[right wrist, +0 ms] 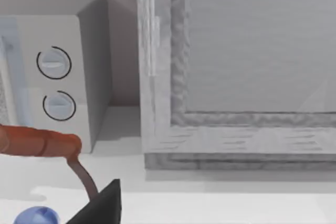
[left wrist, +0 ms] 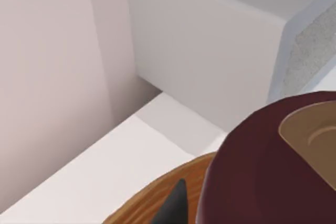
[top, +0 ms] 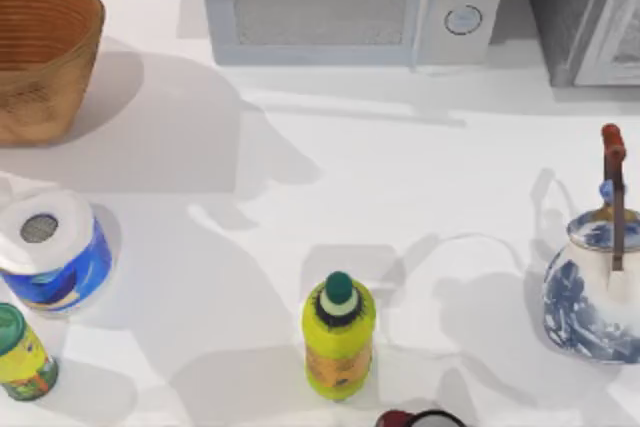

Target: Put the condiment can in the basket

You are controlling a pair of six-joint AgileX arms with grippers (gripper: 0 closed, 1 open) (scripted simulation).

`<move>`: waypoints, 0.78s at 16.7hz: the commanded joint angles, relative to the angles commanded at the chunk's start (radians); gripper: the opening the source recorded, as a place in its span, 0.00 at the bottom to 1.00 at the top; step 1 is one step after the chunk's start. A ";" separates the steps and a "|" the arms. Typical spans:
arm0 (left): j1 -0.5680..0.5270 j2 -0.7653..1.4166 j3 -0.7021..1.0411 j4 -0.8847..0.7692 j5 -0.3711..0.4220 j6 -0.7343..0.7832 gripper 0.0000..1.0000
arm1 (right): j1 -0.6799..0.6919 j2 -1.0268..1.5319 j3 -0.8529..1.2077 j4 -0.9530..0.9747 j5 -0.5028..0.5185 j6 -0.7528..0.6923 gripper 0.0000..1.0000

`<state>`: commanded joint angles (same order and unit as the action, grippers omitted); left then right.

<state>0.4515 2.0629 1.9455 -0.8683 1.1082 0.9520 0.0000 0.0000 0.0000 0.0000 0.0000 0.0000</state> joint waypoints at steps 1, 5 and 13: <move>0.019 0.003 0.014 -0.022 -0.004 0.002 0.00 | 0.000 0.000 0.000 0.000 0.000 0.000 1.00; 0.031 0.004 0.023 -0.036 -0.006 0.004 0.00 | 0.000 0.000 0.000 0.000 0.000 0.000 1.00; -0.029 0.017 -0.058 0.131 -0.032 -0.084 0.00 | 0.000 0.000 0.000 0.000 0.000 0.000 1.00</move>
<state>0.4227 2.0800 1.8877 -0.7373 1.0758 0.8681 0.0000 0.0000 0.0000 0.0000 0.0000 0.0000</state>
